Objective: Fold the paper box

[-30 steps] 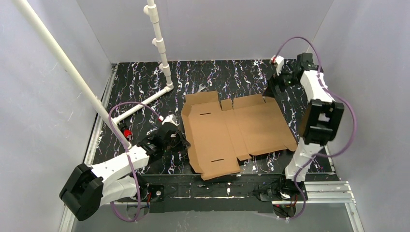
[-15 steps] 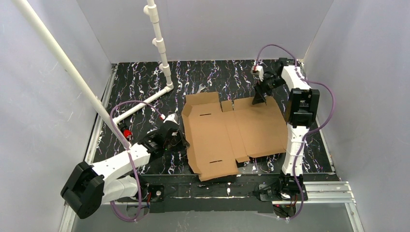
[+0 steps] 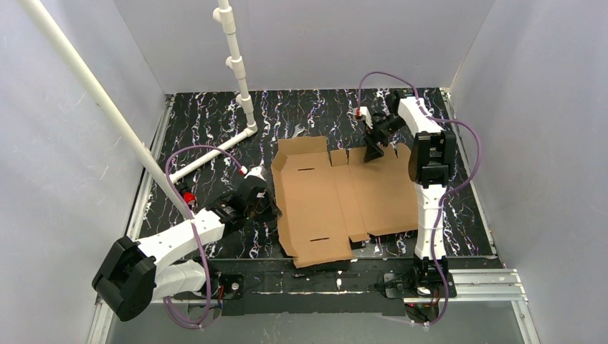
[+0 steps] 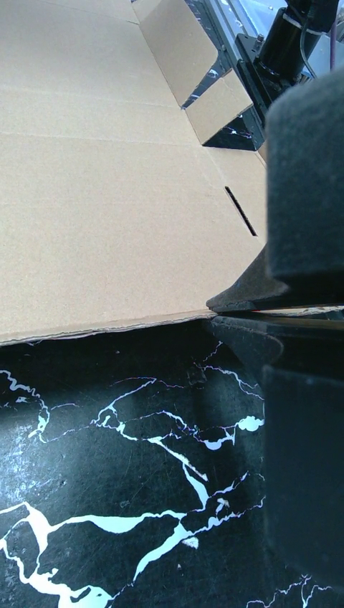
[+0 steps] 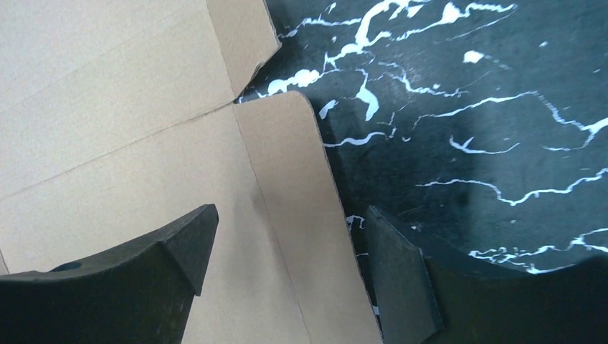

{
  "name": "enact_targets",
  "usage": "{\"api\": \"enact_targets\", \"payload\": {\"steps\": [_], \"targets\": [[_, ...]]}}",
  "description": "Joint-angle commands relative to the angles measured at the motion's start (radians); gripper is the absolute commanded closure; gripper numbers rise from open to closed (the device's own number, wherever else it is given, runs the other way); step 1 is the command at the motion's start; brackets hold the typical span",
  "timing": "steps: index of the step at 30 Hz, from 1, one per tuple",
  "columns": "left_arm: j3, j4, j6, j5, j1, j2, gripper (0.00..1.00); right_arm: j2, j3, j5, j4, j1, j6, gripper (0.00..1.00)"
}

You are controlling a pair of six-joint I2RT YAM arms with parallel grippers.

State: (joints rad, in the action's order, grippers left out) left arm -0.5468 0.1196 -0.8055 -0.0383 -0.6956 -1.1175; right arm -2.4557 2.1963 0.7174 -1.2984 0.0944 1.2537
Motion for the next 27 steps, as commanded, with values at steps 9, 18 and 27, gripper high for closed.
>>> {"api": "enact_targets", "payload": {"steps": [9, 18, 27], "targets": [[-0.056, 0.044, 0.025, -0.027, 0.001, -0.009, 1.0, -0.019, 0.07, -0.032, -0.121, 0.004, 0.119, 0.39], [-0.056, 0.051, 0.007, -0.031, 0.001, -0.006, 1.0, 0.056, 0.022, -0.021, -0.122, 0.007, 0.145, 0.7], [-0.081, 0.065, 0.04, -0.009, 0.002, 0.035, 0.9, 0.205, -0.006, -0.069, -0.122, 0.028, 0.187, 0.99]]}}
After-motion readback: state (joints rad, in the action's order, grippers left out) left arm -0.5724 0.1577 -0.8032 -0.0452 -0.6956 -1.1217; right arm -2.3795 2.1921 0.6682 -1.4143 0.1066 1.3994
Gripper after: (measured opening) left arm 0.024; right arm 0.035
